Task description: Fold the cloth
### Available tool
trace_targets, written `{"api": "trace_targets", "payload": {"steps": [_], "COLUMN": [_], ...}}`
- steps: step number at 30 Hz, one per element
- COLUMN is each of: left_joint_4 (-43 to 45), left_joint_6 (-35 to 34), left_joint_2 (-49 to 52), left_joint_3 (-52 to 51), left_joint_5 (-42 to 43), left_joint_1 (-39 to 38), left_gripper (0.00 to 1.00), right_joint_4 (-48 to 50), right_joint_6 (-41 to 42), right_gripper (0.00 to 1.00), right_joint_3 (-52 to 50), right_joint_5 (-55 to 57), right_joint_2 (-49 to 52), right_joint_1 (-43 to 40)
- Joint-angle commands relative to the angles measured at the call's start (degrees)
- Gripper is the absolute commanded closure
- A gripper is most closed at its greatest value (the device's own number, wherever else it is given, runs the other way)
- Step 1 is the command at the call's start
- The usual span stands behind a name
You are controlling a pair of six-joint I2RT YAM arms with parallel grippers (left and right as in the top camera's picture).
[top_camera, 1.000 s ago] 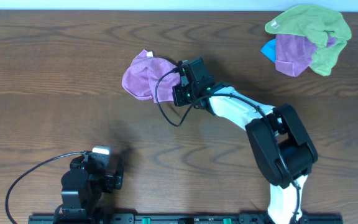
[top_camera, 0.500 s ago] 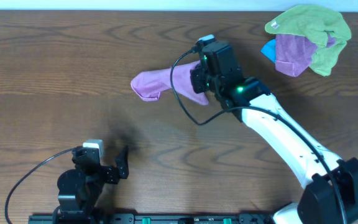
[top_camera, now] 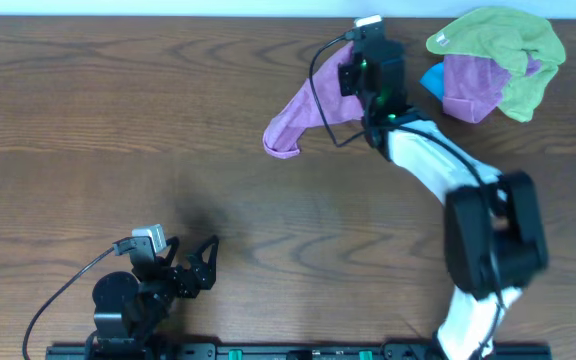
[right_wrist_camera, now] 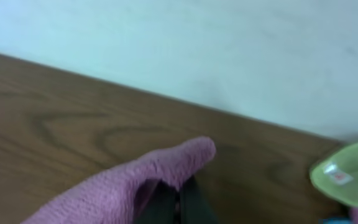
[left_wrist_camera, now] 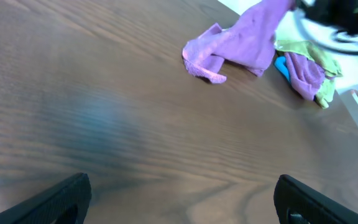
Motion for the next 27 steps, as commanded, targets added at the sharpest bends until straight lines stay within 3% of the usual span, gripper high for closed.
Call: {"api": "trace_targets", "payload": {"steps": [1, 3, 4, 5, 6, 7, 8, 13, 17, 21, 27], "left_joint_4": [0.20, 0.20, 0.20, 0.22, 0.22, 0.24, 0.24, 0.85, 2.73, 6.05, 7.08], "left_joint_6": [-0.72, -0.70, -0.72, -0.70, -0.70, -0.72, -0.70, -0.72, -0.70, -1.05, -7.37], "left_joint_2": [-0.31, -0.31, -0.31, -0.31, -0.31, -0.31, -0.31, -0.31, -0.31, -0.22, 3.30], "left_joint_3": [-0.28, -0.28, -0.28, -0.28, -0.28, -0.28, -0.28, -0.28, -0.28, -0.28, -0.26], "left_joint_5": [1.40, 1.16, 1.01, 0.98, 0.96, 0.96, 0.96, 0.81, 0.76, 0.79, -0.52], "left_joint_1": [-0.17, -0.17, -0.17, -0.17, -0.17, -0.17, -0.17, -0.17, -0.17, -0.17, -0.20], "left_gripper": [0.05, 0.05, 0.05, 0.05, 0.05, 0.05, 0.05, 0.05, 0.05, 0.05, 0.05], "right_joint_4": [3.74, 3.76, 3.69, 3.78, 3.85, 3.80, 3.80, -7.61, -31.91, -47.06, -48.63], "right_joint_6": [-1.86, -1.88, -1.86, -1.86, -1.86, -1.88, -1.88, -1.55, 13.07, 26.77, 36.79], "right_gripper": [0.99, 0.98, 0.78, 0.48, 0.33, 0.12, 0.04, 0.01, 0.01, 0.01, 0.06], "right_joint_3": [3.34, 6.40, 7.04, 7.61, 8.11, 8.76, 9.27, 9.60, 9.57, 9.27, 7.72], "right_joint_5": [0.94, 2.10, 2.78, 4.15, 6.05, 8.44, 10.95, 19.71, 17.75, 4.81, -7.85], "right_joint_2": [5.81, 8.50, 8.81, 8.90, 8.85, 8.50, 8.17, 0.74, -6.27, -6.86, -2.34], "right_joint_1": [0.28, 0.74, 0.92, 1.22, 1.55, 1.97, 2.45, 4.98, 4.33, -0.55, -7.61]}}
